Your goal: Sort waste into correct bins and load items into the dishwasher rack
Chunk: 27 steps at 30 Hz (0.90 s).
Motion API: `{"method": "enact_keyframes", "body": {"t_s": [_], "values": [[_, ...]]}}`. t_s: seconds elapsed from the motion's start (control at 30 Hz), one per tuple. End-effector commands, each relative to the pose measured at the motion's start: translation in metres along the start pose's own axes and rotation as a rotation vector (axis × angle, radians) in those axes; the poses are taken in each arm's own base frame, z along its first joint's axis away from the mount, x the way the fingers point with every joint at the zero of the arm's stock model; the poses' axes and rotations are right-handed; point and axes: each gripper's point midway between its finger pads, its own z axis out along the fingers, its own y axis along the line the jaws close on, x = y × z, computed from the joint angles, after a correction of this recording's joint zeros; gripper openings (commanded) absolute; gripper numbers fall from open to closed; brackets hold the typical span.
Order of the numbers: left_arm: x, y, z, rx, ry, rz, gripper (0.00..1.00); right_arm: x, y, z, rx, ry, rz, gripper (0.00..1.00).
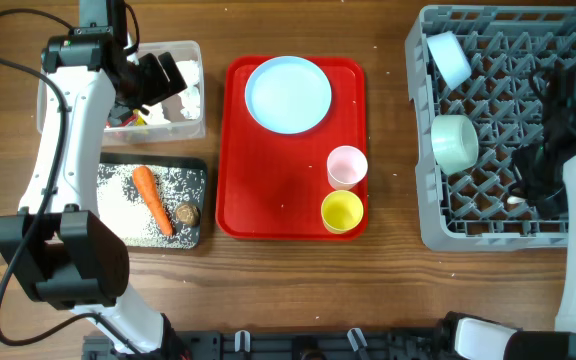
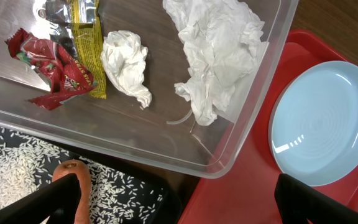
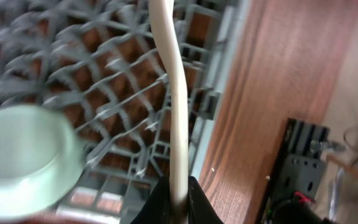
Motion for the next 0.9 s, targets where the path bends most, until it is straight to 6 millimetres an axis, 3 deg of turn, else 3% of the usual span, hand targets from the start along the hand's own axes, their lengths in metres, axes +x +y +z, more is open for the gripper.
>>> {"method": "enact_keyframes", "body": {"t_s": [0.0,0.17,0.3,0.33,0.37,0.4,0.53,0.6,0.63,0.67,0.73,0.77,0.83,0.87], "values": [[-0.001,0.001,-0.009,0.002,-0.021,-0.017,1.00,-0.010,-0.015,0.020,0.069,-0.063,0.240,0.04],[-0.001,0.001,-0.009,0.002,-0.021,-0.017,1.00,-0.008,-0.008,0.063,0.059,-0.071,0.276,0.04],[-0.001,0.001,-0.009,0.002,-0.021,-0.017,1.00,-0.014,-0.010,0.070,0.070,-0.124,0.278,0.04],[-0.001,0.001,-0.009,0.002,-0.021,-0.017,1.00,-0.016,-0.011,0.070,0.075,-0.135,0.278,0.22],[-0.001,0.001,-0.009,0.002,-0.021,-0.017,1.00,-0.016,-0.011,0.070,0.077,-0.137,0.277,0.64],[-0.001,0.001,-0.009,0.002,-0.021,-0.017,1.00,-0.017,-0.011,0.070,0.075,-0.138,0.278,0.73],[-0.001,0.001,-0.009,0.002,-0.021,-0.017,1.00,-0.018,-0.010,0.070,0.075,-0.145,0.259,0.75],[-0.001,0.001,-0.009,0.002,-0.021,-0.017,1.00,-0.020,-0.004,0.070,0.054,-0.144,0.144,0.80],[-0.001,0.001,-0.009,0.002,-0.021,-0.017,1.00,-0.021,0.005,0.066,0.020,-0.128,0.031,0.92],[-0.001,0.001,-0.009,0.002,-0.021,-0.017,1.00,-0.020,0.014,0.061,-0.016,-0.112,-0.054,0.97],[-0.001,0.001,-0.009,0.002,-0.021,-0.017,1.00,0.001,0.062,0.031,-0.287,0.016,-0.427,1.00],[-0.001,0.001,-0.009,0.002,-0.021,-0.017,1.00,0.028,0.097,-0.010,-0.575,0.112,-0.657,0.99],[-0.001,0.001,-0.009,0.002,-0.021,-0.017,1.00,0.042,0.122,-0.065,-0.815,0.158,-0.706,1.00],[-0.001,0.001,-0.009,0.002,-0.021,-0.017,1.00,0.046,0.129,-0.080,-0.846,0.133,-0.741,0.99]]}}
